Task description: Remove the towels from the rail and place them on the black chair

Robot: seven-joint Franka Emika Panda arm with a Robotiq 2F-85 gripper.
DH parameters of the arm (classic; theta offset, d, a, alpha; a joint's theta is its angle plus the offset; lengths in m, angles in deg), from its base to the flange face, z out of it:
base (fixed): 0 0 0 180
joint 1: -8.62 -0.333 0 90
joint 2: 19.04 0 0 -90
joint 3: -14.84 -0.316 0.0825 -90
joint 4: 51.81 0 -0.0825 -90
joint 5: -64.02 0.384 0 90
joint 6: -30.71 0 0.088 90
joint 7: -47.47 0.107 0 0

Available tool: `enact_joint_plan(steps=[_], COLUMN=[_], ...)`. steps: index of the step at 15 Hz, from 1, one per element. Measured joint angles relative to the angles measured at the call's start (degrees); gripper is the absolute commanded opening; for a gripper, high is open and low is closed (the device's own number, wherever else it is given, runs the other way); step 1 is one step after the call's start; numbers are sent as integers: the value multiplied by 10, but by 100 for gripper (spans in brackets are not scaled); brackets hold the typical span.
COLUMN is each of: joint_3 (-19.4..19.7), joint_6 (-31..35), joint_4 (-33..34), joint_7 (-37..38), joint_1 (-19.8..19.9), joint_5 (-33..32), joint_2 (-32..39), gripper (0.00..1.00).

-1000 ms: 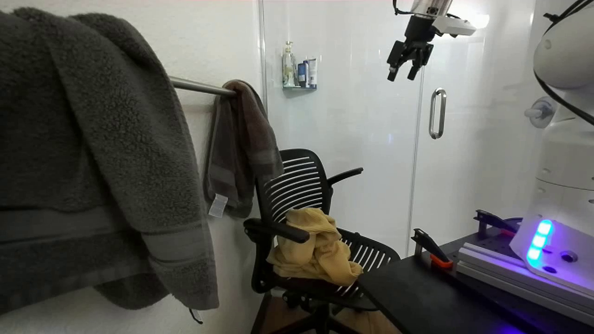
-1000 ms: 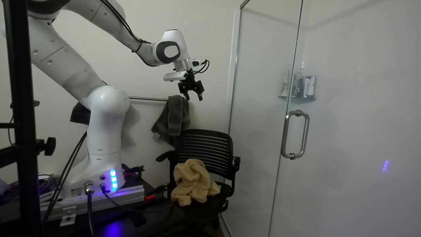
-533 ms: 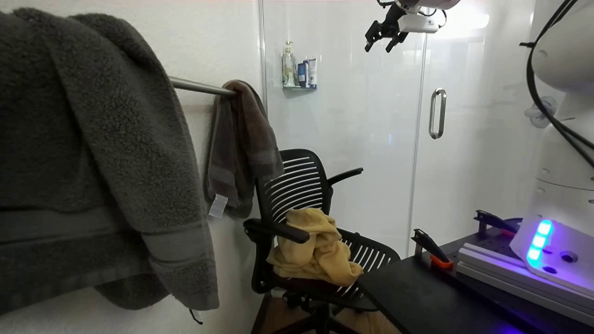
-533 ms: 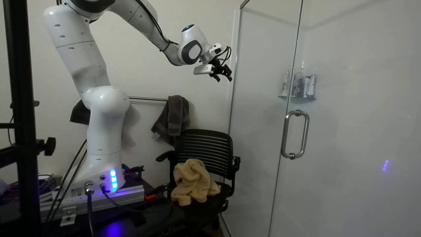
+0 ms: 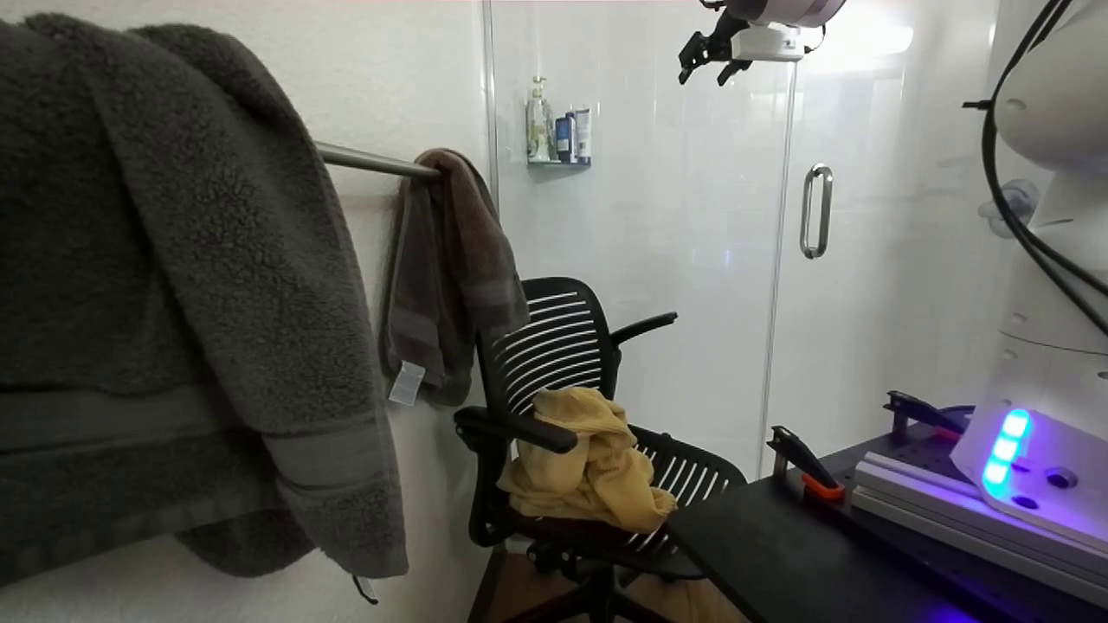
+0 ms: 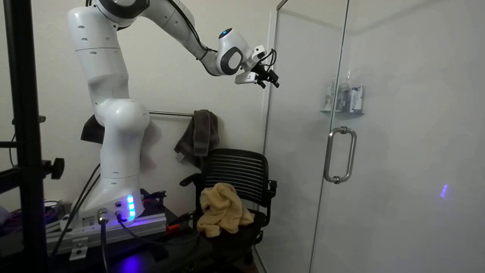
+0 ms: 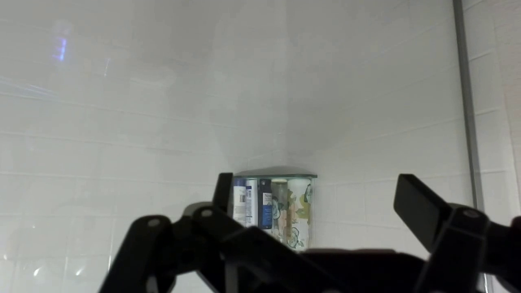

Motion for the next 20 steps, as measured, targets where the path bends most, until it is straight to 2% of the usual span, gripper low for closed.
enact_joint_plan(steps=[15, 17, 20], joint_3=[1, 13, 10], joint_6=[-7, -20, -19], joint_4=[0, -21, -104], joint_7=[-4, -38, -59], joint_1=[-4, -49, -123], joint_5=[0, 12, 16], joint_2=[0, -7, -49], gripper=[100, 100, 100])
